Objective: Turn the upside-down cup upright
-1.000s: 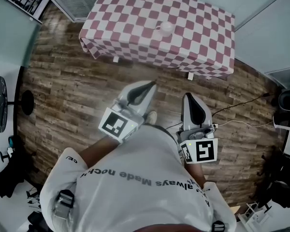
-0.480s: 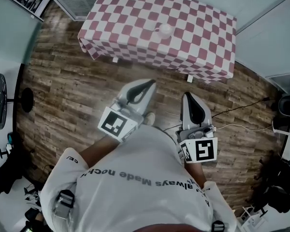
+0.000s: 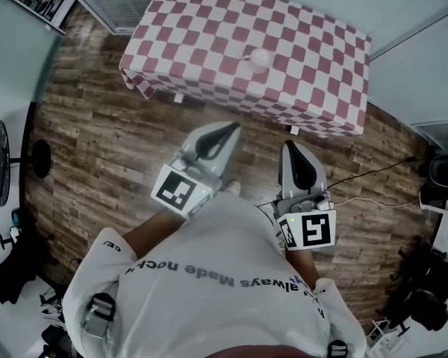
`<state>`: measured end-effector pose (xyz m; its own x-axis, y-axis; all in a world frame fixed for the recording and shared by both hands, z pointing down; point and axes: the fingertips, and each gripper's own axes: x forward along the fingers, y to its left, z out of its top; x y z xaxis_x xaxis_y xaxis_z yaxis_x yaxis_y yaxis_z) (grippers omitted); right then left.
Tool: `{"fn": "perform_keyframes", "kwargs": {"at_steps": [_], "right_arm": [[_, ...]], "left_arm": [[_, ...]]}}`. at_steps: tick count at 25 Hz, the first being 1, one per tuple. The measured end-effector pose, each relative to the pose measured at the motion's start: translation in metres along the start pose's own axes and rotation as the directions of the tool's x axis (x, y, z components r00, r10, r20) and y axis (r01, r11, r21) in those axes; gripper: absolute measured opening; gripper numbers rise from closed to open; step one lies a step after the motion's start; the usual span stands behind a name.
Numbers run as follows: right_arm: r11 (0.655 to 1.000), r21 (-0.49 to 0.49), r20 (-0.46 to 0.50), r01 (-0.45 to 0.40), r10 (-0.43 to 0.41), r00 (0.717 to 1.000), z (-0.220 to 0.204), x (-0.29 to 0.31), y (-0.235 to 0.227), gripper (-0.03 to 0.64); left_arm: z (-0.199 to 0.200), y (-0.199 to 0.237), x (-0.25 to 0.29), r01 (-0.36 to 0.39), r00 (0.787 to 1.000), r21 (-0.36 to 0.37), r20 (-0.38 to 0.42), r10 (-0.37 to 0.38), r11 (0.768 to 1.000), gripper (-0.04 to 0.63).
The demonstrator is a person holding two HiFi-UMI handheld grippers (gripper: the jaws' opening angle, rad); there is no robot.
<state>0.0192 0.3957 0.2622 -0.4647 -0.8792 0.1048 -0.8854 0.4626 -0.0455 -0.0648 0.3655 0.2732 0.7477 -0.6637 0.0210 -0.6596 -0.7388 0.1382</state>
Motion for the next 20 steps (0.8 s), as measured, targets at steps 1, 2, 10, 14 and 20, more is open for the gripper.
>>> {"fn": "perform_keyframes", "kwargs": {"at_steps": [1, 2, 10, 14, 20], "right_arm": [[1.0, -0.001, 0.0, 0.001, -0.001, 1.0, 0.002, 0.01, -0.001, 0.003], [1.0, -0.002, 0.0, 0.003, -0.003, 1.0, 0.003, 0.019, -0.002, 0.003], [0.999, -0.004, -0.01, 0.033, -0.033, 0.999, 0.011, 0.097, -0.005, 0.003], [0.999, -0.008, -0.021, 0.044, -0.045, 0.999, 0.012, 0.133, -0.001, 0.003], [0.998, -0.007, -0.026, 0.057, -0.057, 0.998, 0.011, 0.17, 0.007, 0.003]], "left_arm": [[0.001, 0.009, 0.004, 0.004, 1.0, 0.002, 0.0, -0.004, 1.0, 0.005], [0.002, 0.017, 0.007, 0.009, 1.0, 0.005, -0.004, -0.009, 1.0, 0.005], [0.01, 0.091, 0.03, 0.047, 0.999, -0.006, -0.006, -0.047, 0.999, 0.005], [0.011, 0.124, 0.037, 0.071, 0.997, -0.016, -0.024, -0.071, 0.997, 0.005], [0.011, 0.163, 0.039, 0.094, 0.995, -0.018, -0.022, -0.094, 0.995, 0.005]]}}
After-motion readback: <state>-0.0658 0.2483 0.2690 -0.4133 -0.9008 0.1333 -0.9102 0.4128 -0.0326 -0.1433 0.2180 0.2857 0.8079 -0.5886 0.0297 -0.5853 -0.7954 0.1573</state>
